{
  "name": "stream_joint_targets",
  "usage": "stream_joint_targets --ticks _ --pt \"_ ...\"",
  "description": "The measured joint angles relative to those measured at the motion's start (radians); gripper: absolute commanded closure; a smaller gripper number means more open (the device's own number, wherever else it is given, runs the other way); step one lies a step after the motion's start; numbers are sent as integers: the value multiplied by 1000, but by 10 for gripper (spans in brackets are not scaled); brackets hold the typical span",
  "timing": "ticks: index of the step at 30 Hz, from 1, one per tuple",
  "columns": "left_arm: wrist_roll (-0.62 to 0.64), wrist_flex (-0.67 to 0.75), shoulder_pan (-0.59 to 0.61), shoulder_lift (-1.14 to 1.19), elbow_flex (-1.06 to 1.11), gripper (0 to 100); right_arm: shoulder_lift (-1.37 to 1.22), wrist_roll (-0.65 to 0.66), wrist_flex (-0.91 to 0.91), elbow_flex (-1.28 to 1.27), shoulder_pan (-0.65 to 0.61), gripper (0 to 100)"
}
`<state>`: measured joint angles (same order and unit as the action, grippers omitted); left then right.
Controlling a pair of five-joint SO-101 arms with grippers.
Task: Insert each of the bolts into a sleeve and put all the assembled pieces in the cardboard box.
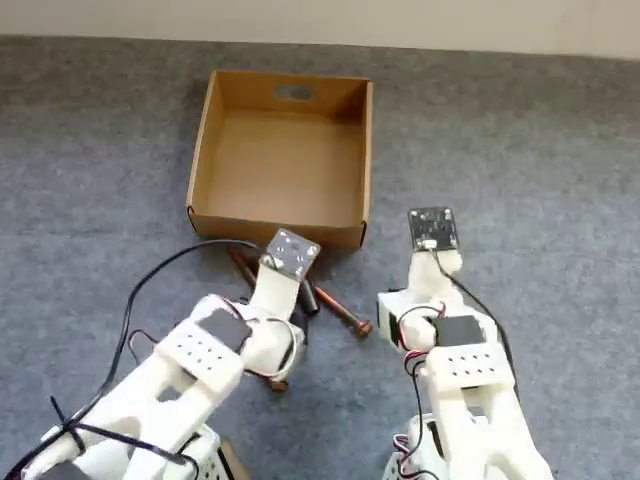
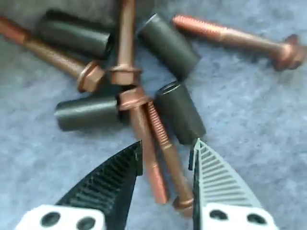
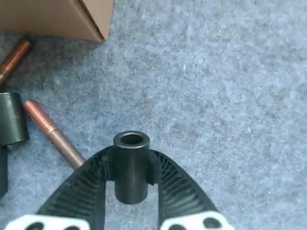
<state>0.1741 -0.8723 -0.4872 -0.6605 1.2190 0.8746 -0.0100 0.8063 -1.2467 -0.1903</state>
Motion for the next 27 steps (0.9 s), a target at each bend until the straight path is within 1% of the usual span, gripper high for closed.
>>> stream_joint_targets --ticks 3,11,23,25,27 --pt "2 35 -2 2 21 825 2 0 0 -6 0 993" --pt "-2 38 -2 11 26 825 3 0 0 -6 0 993" --pt "3 -40 2 20 28 829 3 0 0 -6 0 993" --pt "3 -41 25 20 28 825 3 0 0 -6 0 993" --pt "0 -44 80 20 21 825 3 0 0 -6 0 993"
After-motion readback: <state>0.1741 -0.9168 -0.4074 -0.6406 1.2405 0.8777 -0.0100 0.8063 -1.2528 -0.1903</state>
